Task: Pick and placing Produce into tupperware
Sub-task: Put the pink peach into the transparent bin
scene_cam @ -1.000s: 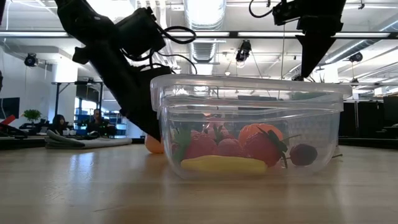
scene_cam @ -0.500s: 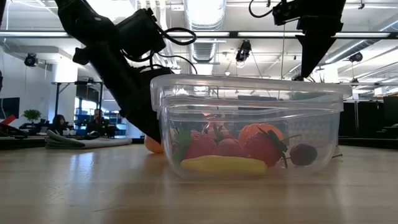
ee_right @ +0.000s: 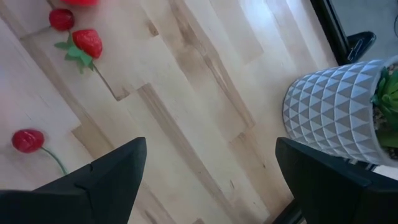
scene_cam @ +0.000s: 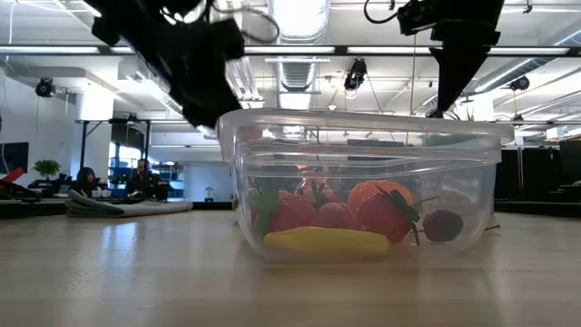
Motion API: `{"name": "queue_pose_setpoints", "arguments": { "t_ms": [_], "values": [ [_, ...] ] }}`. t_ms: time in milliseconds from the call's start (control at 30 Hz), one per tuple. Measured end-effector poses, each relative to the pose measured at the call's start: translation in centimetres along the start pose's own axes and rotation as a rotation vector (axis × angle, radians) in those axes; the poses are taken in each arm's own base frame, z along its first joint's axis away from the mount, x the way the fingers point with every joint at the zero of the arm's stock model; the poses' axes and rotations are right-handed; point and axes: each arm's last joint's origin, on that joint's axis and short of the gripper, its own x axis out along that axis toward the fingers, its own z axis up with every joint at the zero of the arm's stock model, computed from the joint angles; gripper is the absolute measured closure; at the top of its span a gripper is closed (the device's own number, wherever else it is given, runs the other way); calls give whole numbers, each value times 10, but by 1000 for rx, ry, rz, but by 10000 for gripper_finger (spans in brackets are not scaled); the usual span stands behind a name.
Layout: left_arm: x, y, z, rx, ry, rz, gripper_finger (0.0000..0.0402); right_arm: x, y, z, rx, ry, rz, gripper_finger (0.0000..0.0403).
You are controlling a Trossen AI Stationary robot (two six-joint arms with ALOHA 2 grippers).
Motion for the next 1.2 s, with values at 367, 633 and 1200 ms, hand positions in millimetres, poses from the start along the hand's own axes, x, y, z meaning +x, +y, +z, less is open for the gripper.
{"name": "queue_pose_setpoints", "arguments": {
  "t_ms": [367, 633, 1200],
  "values": [
    [-7, -38, 6, 167, -139, -217, 172, -23, -20, -3, 151, -62, 67, 53],
    [28, -67, -4, 144, -82, -215, 172, -53, -57, -16, 212, -194, 141, 53],
    [76, -91, 2, -191, 119, -225, 135, -59, -62, -44, 103, -206, 268, 53]
  ]
}}
